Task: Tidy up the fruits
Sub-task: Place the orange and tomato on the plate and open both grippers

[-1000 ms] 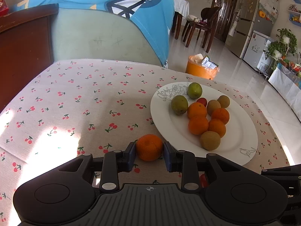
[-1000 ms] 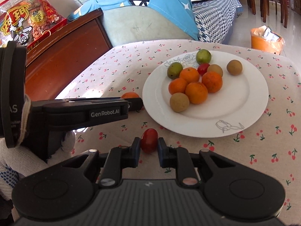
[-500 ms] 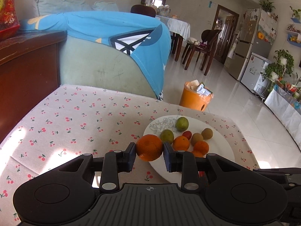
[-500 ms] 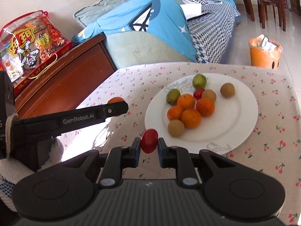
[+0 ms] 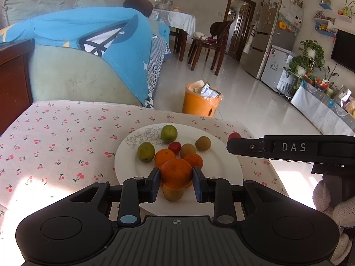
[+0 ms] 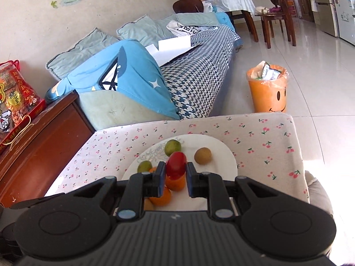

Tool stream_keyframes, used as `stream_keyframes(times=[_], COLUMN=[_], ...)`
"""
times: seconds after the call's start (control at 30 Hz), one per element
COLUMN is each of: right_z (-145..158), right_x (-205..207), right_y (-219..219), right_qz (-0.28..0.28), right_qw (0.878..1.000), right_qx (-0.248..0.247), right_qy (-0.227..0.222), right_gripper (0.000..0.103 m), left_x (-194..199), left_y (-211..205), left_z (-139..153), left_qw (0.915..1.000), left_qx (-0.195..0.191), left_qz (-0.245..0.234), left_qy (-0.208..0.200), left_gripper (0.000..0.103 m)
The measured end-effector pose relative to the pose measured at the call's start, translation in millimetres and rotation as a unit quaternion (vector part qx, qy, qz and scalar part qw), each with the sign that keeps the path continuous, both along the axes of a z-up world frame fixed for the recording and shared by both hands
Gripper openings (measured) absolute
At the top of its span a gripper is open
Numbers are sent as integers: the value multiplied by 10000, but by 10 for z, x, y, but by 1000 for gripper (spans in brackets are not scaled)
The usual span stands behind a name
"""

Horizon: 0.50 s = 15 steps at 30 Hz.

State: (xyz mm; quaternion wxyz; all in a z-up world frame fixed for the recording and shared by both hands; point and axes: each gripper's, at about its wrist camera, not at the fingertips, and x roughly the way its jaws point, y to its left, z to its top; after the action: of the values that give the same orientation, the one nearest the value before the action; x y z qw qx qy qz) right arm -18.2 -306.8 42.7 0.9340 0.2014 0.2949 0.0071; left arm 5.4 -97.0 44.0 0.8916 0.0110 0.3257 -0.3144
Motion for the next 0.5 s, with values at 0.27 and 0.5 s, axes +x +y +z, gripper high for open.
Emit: stream_keyframes(times=[0.27,0.5], right_z=[-116,-223], right_x=[13,64], right_y=[-52,-109], right_qz=[-90,-214], right_qw=[9997,9983], right_qx=[69,241], right_qy=[210,482], right_gripper=[18,18], left_x=[-60,-56], left_y=[-199,-345], left_z=[-96,-165], left_qw=[9996,9988], left_qx=[178,360], left_qz=[-233,-343], left_qy=[45,22], left_gripper=[29,29])
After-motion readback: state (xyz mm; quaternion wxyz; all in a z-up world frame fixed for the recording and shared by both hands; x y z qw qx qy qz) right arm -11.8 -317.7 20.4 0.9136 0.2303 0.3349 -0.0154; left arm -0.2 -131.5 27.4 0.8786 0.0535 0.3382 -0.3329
